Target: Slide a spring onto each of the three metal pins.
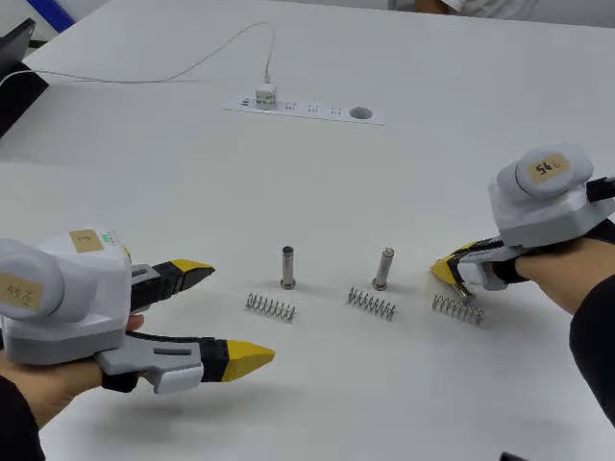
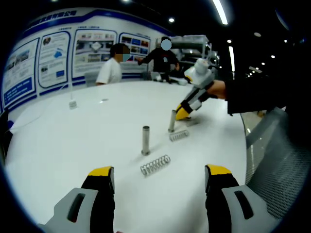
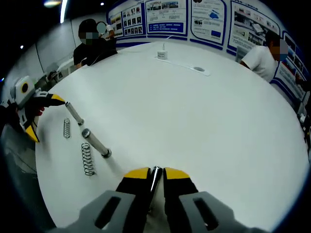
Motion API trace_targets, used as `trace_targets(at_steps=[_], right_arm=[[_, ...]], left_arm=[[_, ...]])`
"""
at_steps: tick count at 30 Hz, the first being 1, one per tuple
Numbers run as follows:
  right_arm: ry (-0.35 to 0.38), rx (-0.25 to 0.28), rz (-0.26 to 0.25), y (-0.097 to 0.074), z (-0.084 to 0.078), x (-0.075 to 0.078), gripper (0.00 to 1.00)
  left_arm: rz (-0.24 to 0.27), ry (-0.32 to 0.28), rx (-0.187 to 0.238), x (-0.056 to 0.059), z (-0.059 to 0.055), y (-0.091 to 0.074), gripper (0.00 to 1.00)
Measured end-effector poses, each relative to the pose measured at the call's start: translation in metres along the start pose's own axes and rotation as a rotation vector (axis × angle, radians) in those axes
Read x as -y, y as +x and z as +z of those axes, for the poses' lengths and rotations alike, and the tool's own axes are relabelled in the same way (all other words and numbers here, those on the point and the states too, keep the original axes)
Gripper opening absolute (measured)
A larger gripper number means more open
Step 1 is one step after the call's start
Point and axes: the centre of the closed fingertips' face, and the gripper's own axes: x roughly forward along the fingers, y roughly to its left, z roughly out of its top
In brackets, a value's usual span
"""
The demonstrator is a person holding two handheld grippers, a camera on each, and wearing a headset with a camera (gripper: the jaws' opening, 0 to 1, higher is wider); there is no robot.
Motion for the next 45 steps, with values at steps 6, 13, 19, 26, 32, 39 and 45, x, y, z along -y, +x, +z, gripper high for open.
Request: trace_targets(at_steps=[6, 13, 19, 26, 32, 39, 45], right_arm=[[0.007, -0.01, -0.004, 0.0007, 0.0006, 0.0005, 0.11], [0.003, -0.041, -0.012, 0.0015, 0.0002, 0.001, 0.11], [-0.004, -0.061, -0.013, 0.0017, -0.0006, 0.0009, 0.11], [-0.014, -0.094, -0.015, 0.0027, -0.0002, 0.0005, 0.1], [-0.031, -0.112, -0.017, 0.0028, -0.0007, 0.0001, 0.1], [-0.061, -0.125, -0.015, 0.0026, -0.0008, -0.001, 0.09], [-0.06, -0.123, -0.015, 0.0025, -0.0009, -0.001, 0.09]], left_arm=[[0.001, -0.001, 0.001, -0.0002, 0.0, 0.0003, 0.77], [-0.002, 0.002, -0.003, 0.0004, -0.0007, 0.0008, 0.77], [-0.002, 0.001, -0.004, 0.0003, -0.0012, 0.0007, 0.76], [-0.004, 0.004, -0.007, 0.0007, -0.0018, 0.001, 0.76], [-0.002, 0.003, -0.008, 0.0005, -0.0019, 0.0008, 0.76], [0.0, 0.005, -0.009, 0.0008, -0.0016, 0.0008, 0.75], [0.004, 0.005, -0.005, 0.0, -0.0005, 0.0005, 0.75]])
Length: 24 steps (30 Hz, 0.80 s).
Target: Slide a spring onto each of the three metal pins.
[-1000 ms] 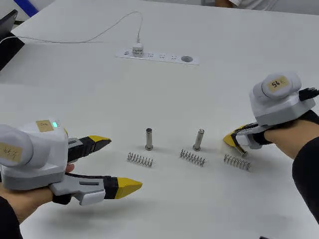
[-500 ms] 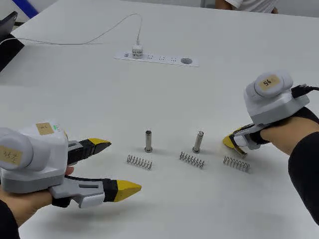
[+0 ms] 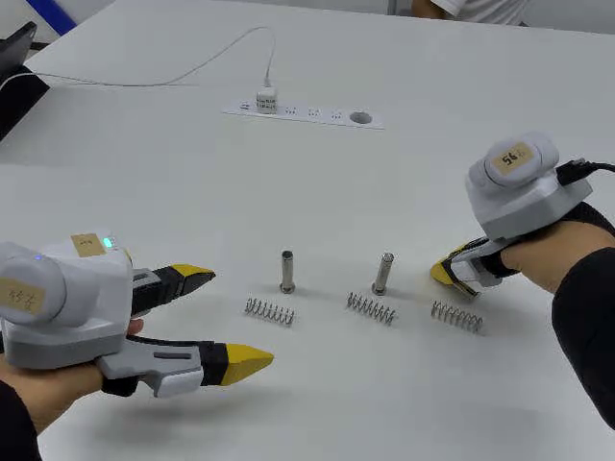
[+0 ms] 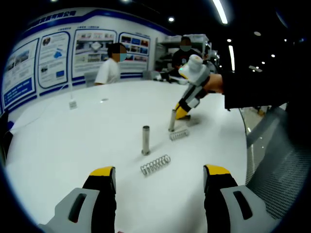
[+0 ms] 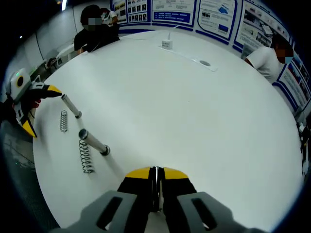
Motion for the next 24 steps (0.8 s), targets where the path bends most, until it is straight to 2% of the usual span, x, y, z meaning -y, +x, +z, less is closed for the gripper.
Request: trace_targets(at_steps=[14, 24], right_arm=[[0.021, 0.028, -0.023, -0.002, -0.001, 0.0, 0.09], [0.037, 0.073, -0.024, -0.017, 0.005, 0.0, 0.09]], left_arm=[[0.0, 0.002, 0.004, 0.0, 0.002, 0.0, 0.75], [-0.001, 0.003, 0.005, -0.001, 0.002, 0.0, 0.75]])
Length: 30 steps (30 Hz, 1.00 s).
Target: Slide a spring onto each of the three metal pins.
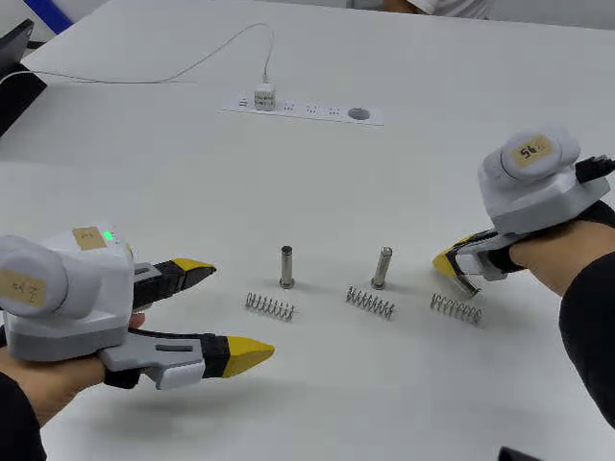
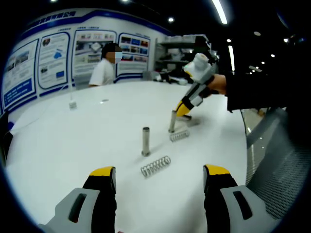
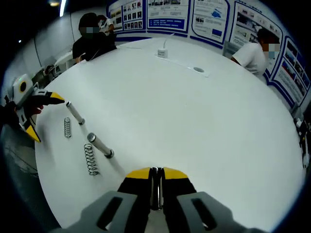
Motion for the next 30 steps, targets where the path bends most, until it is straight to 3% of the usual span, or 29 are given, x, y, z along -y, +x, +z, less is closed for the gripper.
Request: trace_targets(at_steps=[10, 30], right_arm=[[-0.001, 0.051, -0.014, -0.017, 0.007, 0.0, 0.09], [0.028, 0.094, -0.023, -0.033, 0.006, -0.001, 0.09]], left_arm=[[-0.002, 0.008, -0.001, 0.001, 0.002, 0.0, 0.75], [-0.002, 0.02, -0.006, 0.002, 0.003, -0.002, 0.74]])
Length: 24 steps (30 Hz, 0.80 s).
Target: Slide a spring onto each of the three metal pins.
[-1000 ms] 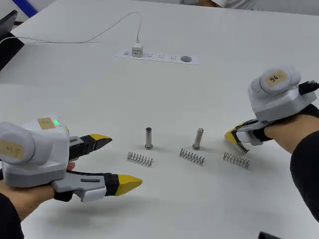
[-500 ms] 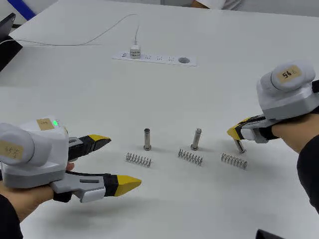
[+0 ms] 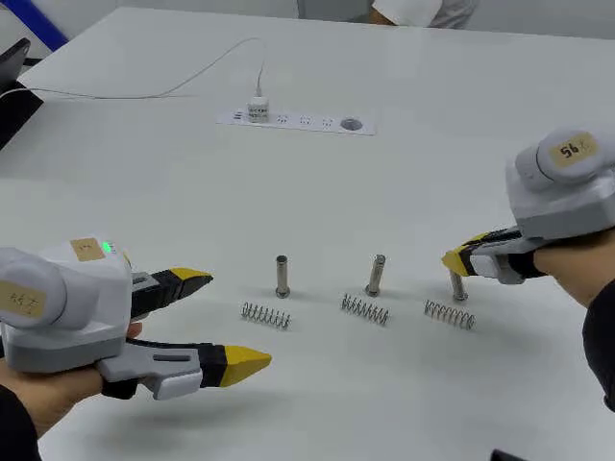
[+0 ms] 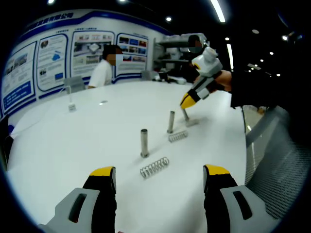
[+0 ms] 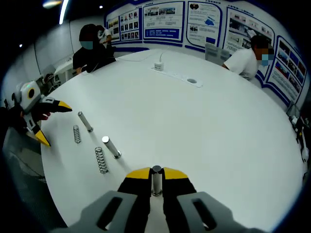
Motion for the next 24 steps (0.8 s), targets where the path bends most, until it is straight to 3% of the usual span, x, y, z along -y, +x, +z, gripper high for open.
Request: trace_targets(at_steps=[24], right_arm=[[-0.044, 0.001, 0.008, -0.016, -0.013, 0.003, 0.09]], left_arm=[[0.0, 0.008, -0.002, 0.002, 0.001, -0.001, 0.75]])
